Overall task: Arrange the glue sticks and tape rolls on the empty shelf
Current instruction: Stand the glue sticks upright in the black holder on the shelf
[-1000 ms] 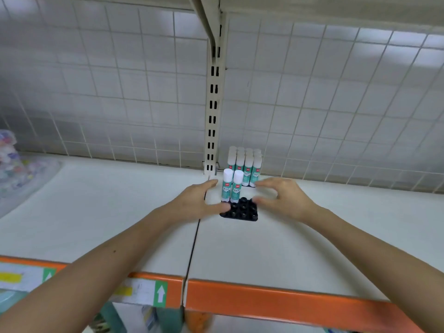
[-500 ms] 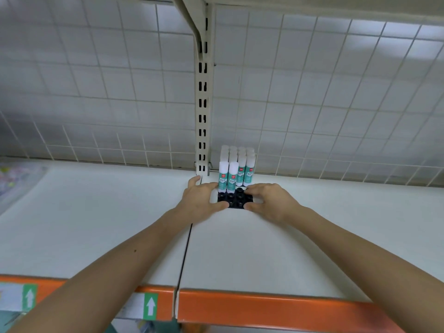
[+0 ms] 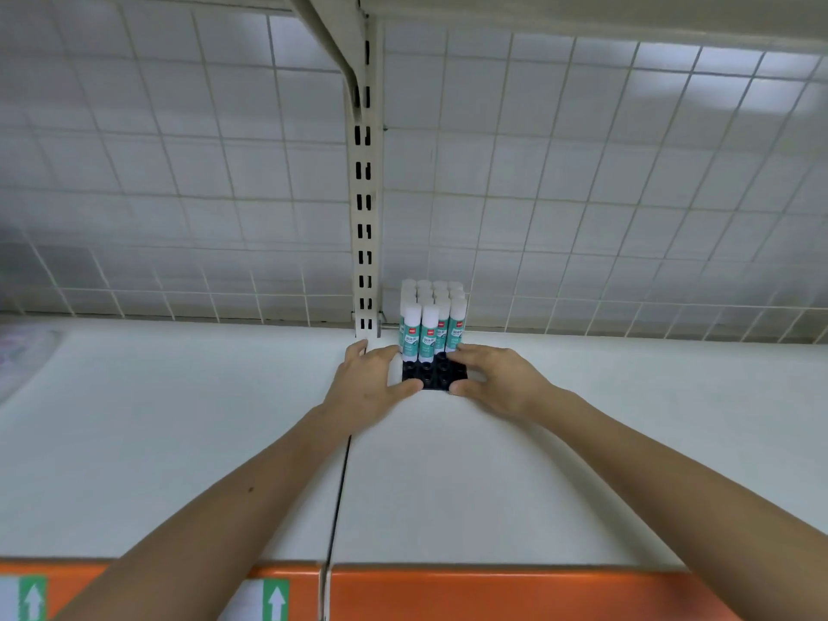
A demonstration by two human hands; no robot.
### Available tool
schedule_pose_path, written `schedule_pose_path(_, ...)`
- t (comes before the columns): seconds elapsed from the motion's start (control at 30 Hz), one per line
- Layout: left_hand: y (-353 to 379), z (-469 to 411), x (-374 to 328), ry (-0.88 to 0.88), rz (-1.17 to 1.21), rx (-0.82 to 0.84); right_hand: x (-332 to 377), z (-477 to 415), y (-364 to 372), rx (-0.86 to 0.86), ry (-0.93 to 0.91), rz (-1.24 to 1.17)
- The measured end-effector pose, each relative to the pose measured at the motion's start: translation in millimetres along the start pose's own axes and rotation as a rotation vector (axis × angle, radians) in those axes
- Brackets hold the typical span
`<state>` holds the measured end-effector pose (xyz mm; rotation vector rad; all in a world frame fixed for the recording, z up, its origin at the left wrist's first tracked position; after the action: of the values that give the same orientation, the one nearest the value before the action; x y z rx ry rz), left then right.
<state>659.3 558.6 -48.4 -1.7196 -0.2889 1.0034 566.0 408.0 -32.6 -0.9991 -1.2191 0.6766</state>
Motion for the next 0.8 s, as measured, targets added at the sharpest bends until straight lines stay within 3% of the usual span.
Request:
schedule_pose_path(0.17,-6,13,6,0.001,0.007,-0.071,-4,15,-4,-0.080,0.036,-0.083)
schedule_pose_path(0.4,-10,35,-31,0.166,-0.010,-0.161,-21,43,-12,-0.100,0.101,-0.055)
schedule_pose_path(0.8,84,51,-231,0.411,0.019,0.020,-169,183,-88,-0.219,0.267,0.023)
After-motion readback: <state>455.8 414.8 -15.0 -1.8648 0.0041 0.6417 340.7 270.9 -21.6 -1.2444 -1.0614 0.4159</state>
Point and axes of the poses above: each hand's wrist, its own z-axis away from the middle knuckle, its own y-axis out of the palm, x = y × z, the point moved 3 cm from there along -z, towards the middle knuckle, and after that the axes turned 3 degrees about -z, right-handed, at the moved point
